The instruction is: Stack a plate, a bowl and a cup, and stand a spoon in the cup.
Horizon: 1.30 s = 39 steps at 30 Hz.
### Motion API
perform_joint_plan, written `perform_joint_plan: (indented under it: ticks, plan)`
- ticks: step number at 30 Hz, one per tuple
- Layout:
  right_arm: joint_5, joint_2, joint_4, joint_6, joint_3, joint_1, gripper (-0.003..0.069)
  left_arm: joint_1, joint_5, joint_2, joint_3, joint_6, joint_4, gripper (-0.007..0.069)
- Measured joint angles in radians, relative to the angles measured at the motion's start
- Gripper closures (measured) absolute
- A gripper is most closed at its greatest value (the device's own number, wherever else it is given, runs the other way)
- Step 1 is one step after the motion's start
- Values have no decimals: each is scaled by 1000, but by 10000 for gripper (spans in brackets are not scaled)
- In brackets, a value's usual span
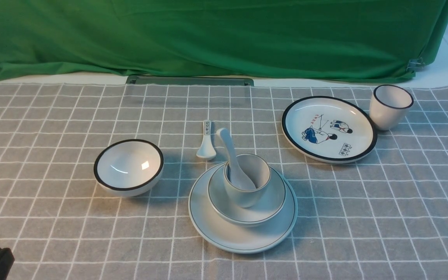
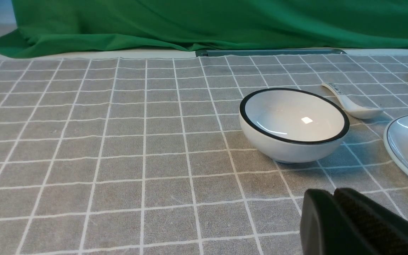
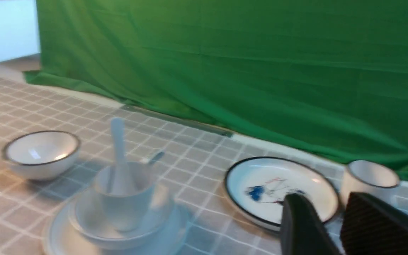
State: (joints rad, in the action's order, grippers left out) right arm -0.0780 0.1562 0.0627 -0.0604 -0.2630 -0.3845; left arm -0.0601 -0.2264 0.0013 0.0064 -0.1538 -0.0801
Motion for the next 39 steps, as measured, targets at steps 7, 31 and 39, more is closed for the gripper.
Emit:
perform_joint_plan:
  ticks: [7, 31, 39]
  plan:
    - [2, -61, 0, -16, 193, 258, 424, 0, 0, 0, 0, 0, 0, 607]
    - [-161, -155, 2, -29, 270, 361, 421, 0, -3, 0, 0, 0, 0, 607]
    - [-161, -155, 2, -27, 270, 361, 421, 0, -3, 0, 0, 0, 0, 607]
